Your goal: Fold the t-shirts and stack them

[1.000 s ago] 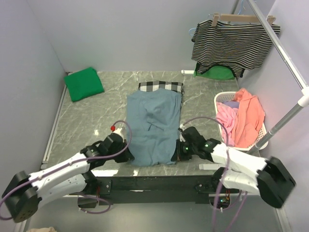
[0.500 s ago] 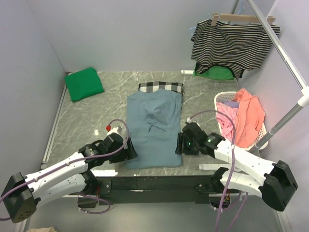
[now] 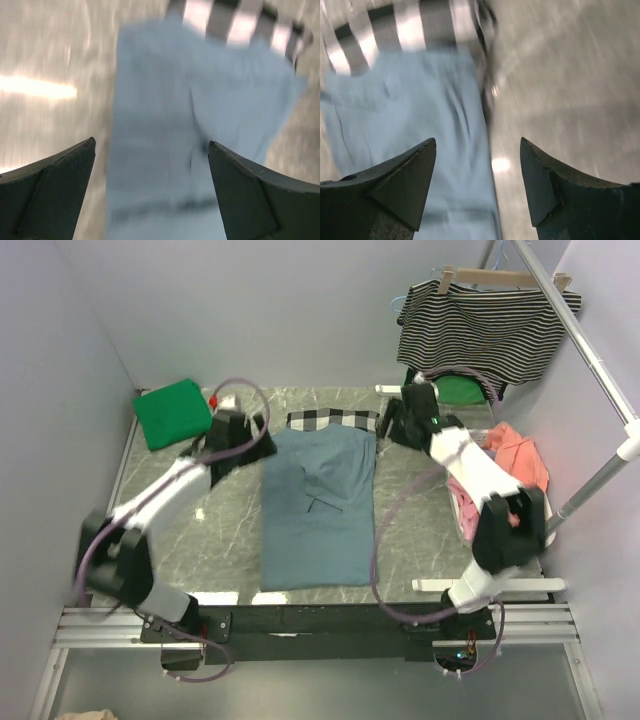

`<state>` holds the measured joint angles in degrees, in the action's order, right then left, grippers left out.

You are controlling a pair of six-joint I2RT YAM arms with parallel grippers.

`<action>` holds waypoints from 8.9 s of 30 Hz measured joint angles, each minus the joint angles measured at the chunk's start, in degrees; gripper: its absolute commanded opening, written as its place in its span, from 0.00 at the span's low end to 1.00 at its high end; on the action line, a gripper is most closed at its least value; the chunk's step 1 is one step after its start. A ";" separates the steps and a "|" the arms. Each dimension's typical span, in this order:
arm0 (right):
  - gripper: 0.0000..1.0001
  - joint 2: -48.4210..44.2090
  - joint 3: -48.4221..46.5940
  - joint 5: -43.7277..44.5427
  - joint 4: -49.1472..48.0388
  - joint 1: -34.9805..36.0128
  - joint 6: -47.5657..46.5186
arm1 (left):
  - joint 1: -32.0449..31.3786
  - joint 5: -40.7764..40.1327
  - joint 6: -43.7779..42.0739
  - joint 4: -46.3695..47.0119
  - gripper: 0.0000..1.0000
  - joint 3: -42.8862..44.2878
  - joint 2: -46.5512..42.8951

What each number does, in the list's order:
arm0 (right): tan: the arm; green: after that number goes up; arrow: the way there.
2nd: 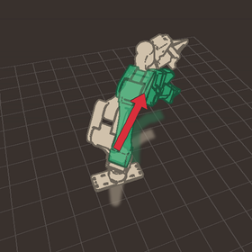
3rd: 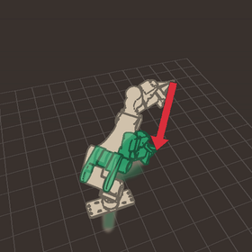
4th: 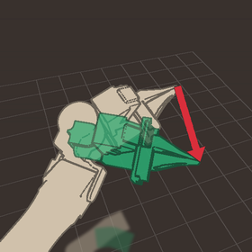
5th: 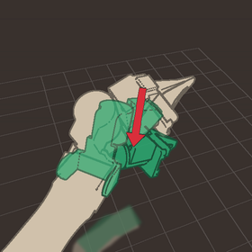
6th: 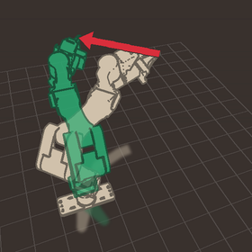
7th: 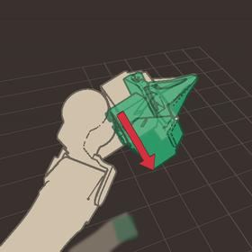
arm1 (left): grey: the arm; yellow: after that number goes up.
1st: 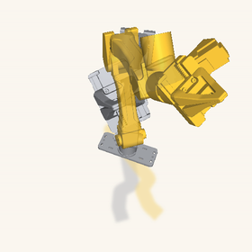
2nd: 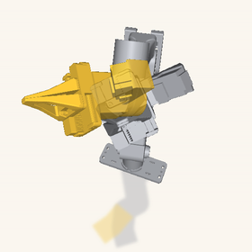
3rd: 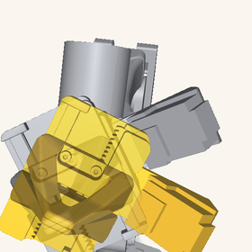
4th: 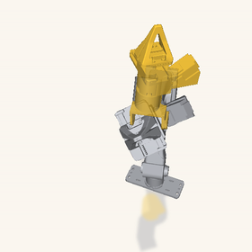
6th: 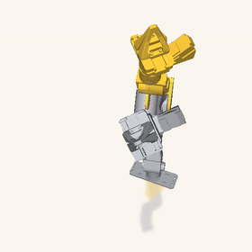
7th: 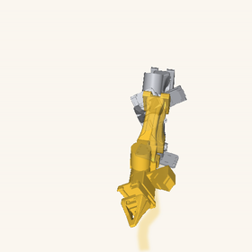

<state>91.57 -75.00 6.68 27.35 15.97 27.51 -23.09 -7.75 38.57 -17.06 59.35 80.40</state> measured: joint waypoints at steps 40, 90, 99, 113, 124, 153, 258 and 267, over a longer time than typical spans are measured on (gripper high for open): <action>0.28 52.81 -51.60 -27.08 6.23 -7.48 -3.74 | 12.02 51.78 -9.11 9.49 0.33 61.29 68.52; 0.71 48.41 -47.19 -20.74 -30.60 -0.24 -9.84 | 15.78 24.79 -12.44 30.77 0.99 62.58 63.67; 0.70 35.08 -35.34 -22.82 -29.92 3.28 -11.93 | 15.78 18.34 -13.05 32.59 0.99 44.37 45.20; 0.69 39.71 -37.44 -23.93 -26.64 3.23 -10.49 | 15.69 48.85 -8.41 30.88 0.95 50.60 45.55; 0.69 32.63 -21.33 -20.74 -25.77 3.23 -11.15 | 15.02 69.90 -0.90 34.67 0.97 48.72 54.49; 0.68 11.61 0.94 -20.33 -27.63 4.33 -11.50 | 15.56 36.35 -8.02 37.62 0.99 78.34 78.51; 0.00 -46.34 41.40 -10.47 6.34 31.28 17.55 | -43.01 -8.74 35.95 -19.23 0.05 -23.71 -34.40; 0.00 -33.44 31.91 -6.60 2.78 21.44 7.78 | -33.73 -18.64 28.13 -20.65 0.01 -16.13 -28.44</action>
<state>58.13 -43.09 0.08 30.13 37.41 35.29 -56.82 -26.39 66.70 -37.71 43.22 51.96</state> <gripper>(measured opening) 0.035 0.042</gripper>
